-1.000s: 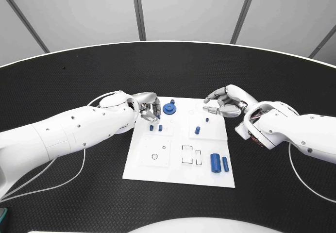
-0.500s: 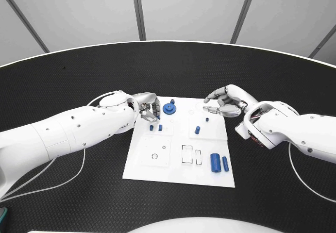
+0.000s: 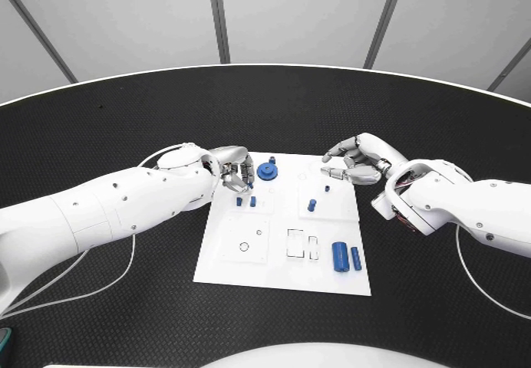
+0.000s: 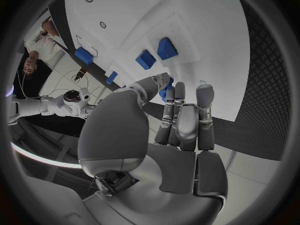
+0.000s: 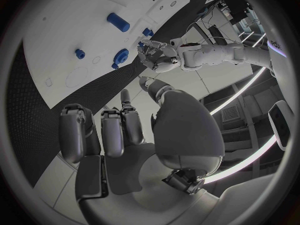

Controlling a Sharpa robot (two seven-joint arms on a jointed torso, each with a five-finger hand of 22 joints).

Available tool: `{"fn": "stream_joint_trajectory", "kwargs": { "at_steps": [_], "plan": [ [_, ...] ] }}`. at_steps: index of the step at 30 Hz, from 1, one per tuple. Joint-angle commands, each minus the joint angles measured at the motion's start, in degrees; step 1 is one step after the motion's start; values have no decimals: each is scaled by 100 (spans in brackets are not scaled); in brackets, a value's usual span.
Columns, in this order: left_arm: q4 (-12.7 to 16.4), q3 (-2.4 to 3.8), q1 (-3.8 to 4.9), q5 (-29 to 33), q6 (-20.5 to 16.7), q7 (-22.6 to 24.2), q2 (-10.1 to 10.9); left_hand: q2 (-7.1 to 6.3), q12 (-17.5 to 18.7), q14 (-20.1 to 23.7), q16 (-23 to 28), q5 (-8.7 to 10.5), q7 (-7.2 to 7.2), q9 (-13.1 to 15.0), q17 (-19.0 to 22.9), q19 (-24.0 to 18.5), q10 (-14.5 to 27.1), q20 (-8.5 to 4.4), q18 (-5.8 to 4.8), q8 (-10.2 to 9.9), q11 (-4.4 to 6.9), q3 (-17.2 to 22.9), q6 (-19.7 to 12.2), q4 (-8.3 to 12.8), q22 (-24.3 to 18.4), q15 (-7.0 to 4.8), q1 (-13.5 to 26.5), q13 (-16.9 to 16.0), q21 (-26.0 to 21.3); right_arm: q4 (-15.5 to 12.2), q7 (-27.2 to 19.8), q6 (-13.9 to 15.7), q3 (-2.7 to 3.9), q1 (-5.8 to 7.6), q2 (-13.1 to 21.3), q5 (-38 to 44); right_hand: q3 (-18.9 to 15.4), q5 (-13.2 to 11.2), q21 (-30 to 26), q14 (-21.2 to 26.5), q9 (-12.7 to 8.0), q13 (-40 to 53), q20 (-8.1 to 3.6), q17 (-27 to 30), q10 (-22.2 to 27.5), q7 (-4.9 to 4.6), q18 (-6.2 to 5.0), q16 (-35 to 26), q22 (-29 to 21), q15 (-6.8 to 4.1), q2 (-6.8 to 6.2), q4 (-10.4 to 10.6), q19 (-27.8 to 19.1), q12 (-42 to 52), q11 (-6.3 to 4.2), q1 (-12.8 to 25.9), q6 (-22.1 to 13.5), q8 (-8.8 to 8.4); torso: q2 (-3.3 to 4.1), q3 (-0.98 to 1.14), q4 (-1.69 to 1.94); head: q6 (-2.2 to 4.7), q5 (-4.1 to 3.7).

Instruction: Assemble the parts on the task board

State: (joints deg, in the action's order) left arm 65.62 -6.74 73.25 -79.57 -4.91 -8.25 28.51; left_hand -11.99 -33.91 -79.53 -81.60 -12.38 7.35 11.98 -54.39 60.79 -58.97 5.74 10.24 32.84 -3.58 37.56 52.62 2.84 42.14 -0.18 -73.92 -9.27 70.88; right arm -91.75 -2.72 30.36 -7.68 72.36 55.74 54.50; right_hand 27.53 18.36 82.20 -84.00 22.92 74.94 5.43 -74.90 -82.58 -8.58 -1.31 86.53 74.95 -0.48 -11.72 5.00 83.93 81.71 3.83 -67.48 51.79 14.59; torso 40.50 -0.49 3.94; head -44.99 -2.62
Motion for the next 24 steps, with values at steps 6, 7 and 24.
{"fn": "stream_joint_trajectory", "kwargs": {
  "at_steps": [6,7,24],
  "plan": [
    [0,0,0,0,99,5,-2,39,30,-9,19,34,-4,6,19,12,-37,-3,-85,-24,14,-37,36,4,1,-23,33,10,4,-3,2,2,0,0,3,0,19,37,-28,-420,-9,655,-51,-729,-6,14,-102,-32,655,-41,-10,27,224,-10,-31,-7,-15,37,2,0,0,-17,-6],
    [-1,0,0,0,111,6,-1,36,31,-6,22,36,-4,6,33,8,-38,-3,-84,-26,13,-40,36,5,-6,-23,35,10,1,-3,2,2,0,0,3,0,19,37,-28,-420,-9,655,-51,-729,-6,14,-102,-32,655,-41,-10,27,224,-10,-31,-7,-15,37,1,0,0,-19,-6],
    [-30,0,-1,0,141,-3,-11,13,65,-28,10,63,4,-5,-27,-35,-27,-5,-71,-60,5,-59,11,15,-80,-19,40,21,-36,-1,-1,7,0,0,0,0,19,37,-28,-420,-9,655,-51,-729,-6,14,-102,-32,655,-41,-10,27,224,-10,-31,-7,-15,37,-2,-2,0,-30,-8]
  ]
}}
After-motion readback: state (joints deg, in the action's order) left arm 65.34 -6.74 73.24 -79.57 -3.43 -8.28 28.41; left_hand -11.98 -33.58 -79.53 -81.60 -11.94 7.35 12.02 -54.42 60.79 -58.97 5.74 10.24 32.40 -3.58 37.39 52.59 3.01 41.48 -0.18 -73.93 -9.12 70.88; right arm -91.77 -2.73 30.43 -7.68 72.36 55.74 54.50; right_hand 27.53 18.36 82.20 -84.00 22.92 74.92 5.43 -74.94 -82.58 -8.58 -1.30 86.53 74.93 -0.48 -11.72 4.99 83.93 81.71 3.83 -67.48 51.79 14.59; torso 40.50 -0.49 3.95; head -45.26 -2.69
